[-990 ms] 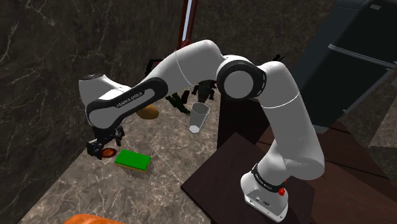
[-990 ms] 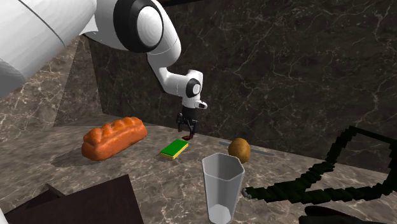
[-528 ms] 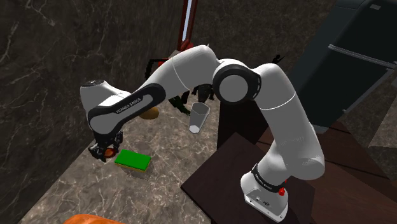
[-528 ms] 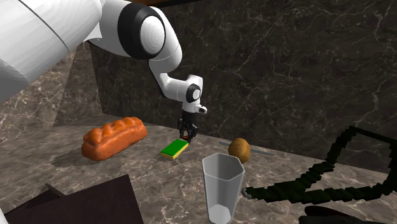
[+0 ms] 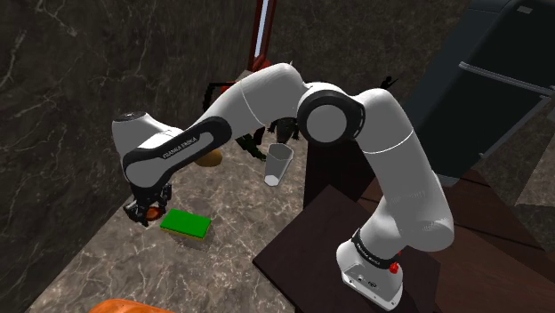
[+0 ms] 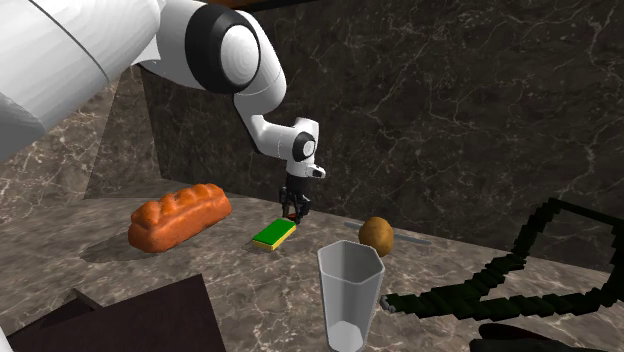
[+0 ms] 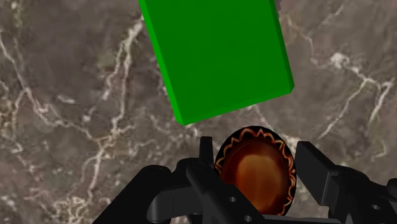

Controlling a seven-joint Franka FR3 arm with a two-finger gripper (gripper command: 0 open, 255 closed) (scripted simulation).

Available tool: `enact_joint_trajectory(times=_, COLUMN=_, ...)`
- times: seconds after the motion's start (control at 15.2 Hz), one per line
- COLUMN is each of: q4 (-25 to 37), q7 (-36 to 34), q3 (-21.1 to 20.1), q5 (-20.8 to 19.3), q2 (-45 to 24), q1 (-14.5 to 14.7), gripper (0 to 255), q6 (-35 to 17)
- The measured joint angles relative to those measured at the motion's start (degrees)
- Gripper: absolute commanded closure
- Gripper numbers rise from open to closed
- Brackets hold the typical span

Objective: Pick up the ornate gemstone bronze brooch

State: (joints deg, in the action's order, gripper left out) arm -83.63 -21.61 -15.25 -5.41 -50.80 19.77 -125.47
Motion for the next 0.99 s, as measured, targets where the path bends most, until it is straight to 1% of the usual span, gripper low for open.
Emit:
enact_joint_trajectory(times=0.66, q4=-1.6, q7=-0.2, q3=-0.8, q5=0.8, q2=5.1, q1=-0.7, gripper=255, q6=3.5)
enact_joint_trajectory(times=0.99, q4=-1.1, q7=-0.2, q3=-1.2, q5=1.2, q2=7.3, q1=-0.9, gripper=255, q6=6.1)
